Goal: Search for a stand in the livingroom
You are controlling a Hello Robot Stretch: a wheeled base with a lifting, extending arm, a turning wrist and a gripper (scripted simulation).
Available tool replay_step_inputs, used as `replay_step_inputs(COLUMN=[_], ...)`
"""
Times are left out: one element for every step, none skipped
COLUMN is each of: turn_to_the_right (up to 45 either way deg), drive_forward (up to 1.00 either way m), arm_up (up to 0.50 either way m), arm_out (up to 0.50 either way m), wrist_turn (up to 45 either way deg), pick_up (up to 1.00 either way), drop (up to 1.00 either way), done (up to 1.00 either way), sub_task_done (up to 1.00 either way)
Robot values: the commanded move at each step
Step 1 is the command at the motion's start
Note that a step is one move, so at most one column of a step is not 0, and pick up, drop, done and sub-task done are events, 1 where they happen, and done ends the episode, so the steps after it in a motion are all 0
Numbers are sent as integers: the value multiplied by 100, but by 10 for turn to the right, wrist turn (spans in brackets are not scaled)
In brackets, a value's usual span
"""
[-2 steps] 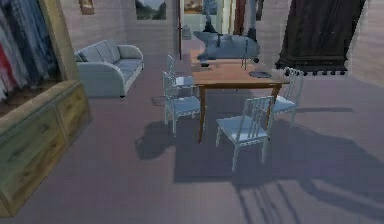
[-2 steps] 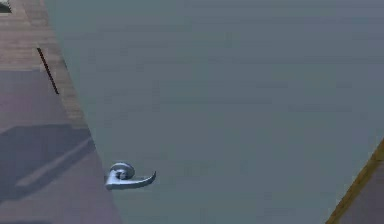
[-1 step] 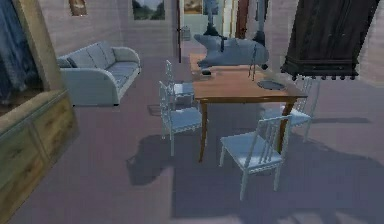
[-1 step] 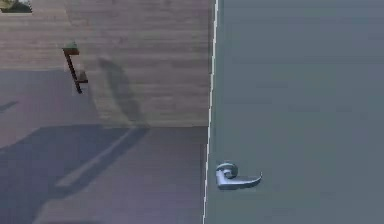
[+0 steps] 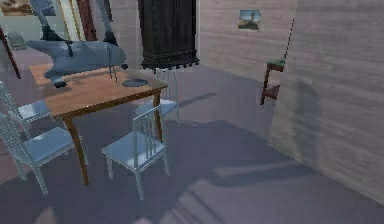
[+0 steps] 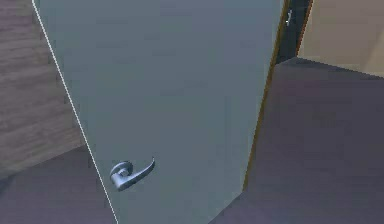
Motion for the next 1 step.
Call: replay_step_inputs(turn_to_the_right=[30], drive_forward=[0], arm_up=[0], arm_out=[0], wrist_turn=[0], pick_up=[0], drop=[0], done=[0], sub_task_done=[0])
